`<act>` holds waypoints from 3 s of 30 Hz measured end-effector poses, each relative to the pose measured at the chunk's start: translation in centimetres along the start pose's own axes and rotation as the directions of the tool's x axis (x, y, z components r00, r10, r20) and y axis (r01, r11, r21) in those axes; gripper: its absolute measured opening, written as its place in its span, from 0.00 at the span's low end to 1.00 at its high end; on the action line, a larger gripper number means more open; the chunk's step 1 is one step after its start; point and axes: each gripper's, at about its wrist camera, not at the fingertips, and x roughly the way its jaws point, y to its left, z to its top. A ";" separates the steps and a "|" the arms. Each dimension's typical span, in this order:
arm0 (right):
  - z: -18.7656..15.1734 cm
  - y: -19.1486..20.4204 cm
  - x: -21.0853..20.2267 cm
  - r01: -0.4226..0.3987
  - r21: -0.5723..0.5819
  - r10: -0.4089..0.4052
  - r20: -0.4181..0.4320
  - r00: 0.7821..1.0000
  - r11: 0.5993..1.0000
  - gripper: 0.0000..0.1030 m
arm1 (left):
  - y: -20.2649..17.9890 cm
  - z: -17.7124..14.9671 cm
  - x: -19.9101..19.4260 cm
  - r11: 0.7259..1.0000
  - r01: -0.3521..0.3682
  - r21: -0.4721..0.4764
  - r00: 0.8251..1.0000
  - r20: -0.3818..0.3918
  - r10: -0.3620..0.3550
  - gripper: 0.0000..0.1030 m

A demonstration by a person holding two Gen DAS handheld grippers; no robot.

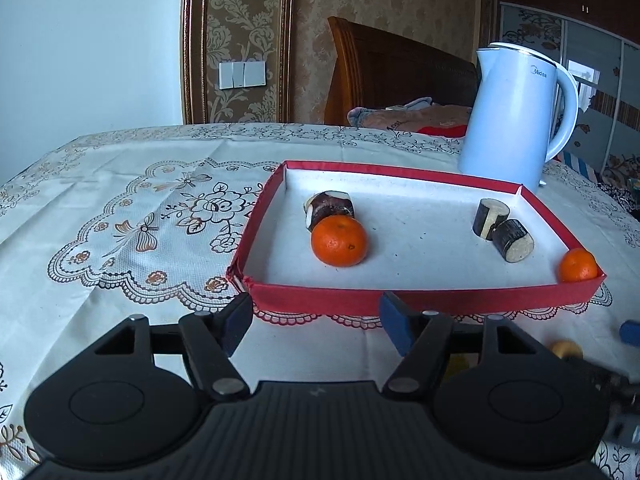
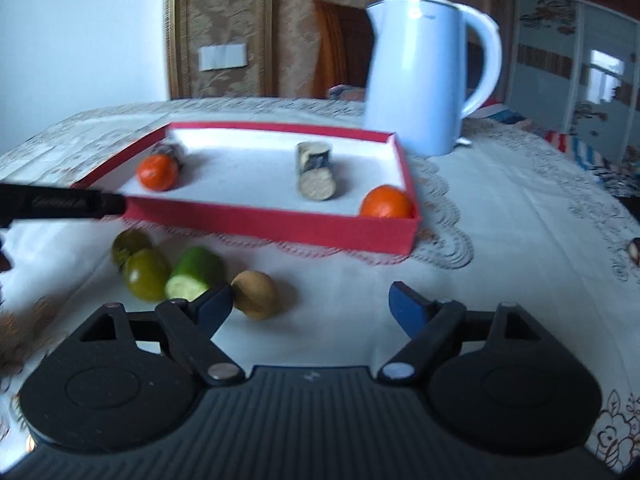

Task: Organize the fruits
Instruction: 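Withdraw both grippers from the tray toward the remaining limes and brown fruit, then move right gripper to the brown round fruit while left gripper approaches a green lime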

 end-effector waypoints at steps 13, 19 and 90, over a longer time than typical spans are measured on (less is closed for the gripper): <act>-0.2 -2.1 1.0 0.037 0.117 -0.034 -0.023 0.999 0.992 0.83 | -1.8 -0.1 0.4 0.993 0.092 0.073 0.995 -0.032 -0.090 0.67; -0.2 -2.6 1.1 0.023 0.149 -0.019 -0.026 0.999 0.989 0.83 | -2.4 -0.3 0.4 0.992 0.054 0.113 0.998 -0.022 -0.052 0.67; -0.5 -3.0 0.9 -0.010 0.181 0.009 0.004 1.000 0.983 0.90 | 3.4 0.0 -0.9 0.997 -0.072 0.027 0.994 -0.080 0.074 0.68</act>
